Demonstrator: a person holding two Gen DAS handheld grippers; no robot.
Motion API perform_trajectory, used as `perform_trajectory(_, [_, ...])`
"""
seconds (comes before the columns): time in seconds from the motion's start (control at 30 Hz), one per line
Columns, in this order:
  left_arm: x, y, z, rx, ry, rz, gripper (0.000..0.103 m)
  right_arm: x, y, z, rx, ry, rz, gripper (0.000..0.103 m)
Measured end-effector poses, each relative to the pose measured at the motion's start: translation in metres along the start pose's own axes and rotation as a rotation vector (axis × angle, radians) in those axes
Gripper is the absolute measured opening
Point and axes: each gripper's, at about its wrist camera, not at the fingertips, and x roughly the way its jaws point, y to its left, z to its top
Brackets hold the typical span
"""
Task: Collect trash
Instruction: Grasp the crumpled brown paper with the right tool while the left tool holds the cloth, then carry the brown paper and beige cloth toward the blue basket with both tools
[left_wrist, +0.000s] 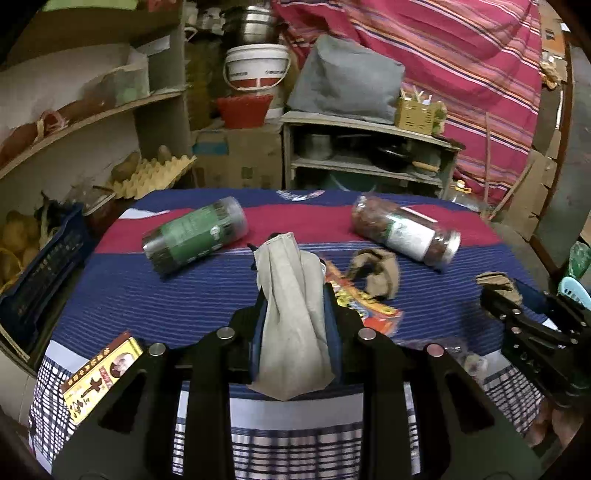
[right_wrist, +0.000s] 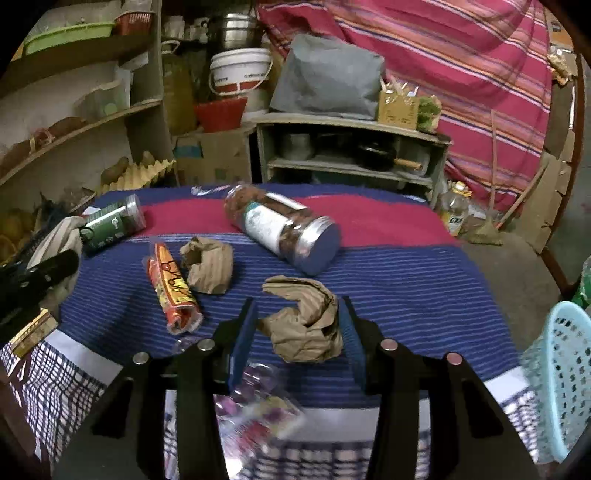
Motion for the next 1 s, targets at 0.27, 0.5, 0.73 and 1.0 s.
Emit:
perform_trajectory(0.27, [-0.015,-0.048,0.003,0.039,-0.029,-0.063,0.027,-0.050,-0.079,-0.005,0.024,-0.056,-0.073,0.045])
perform_trajectory(0.5, [-0.028,-0.120,0.000,0.099,-0.038,-0.142,0.027,-0.095,-0.166,-0.028,0.024,-0.063,-0.211,0.045])
perform_trajectory(0.73, [-0.051,-0.199,-0.009,0.166,-0.070,-0.275,0.027,-0.132,-0.252,-0.057,0.146,-0.063,-0.308,0.045])
perform_trajectory(1.0, [-0.057,-0.287,-0.031,0.253,-0.041,-0.434,0.027,-0.168,-0.319,-0.084,0.249,-0.069,-0.387,0.045])
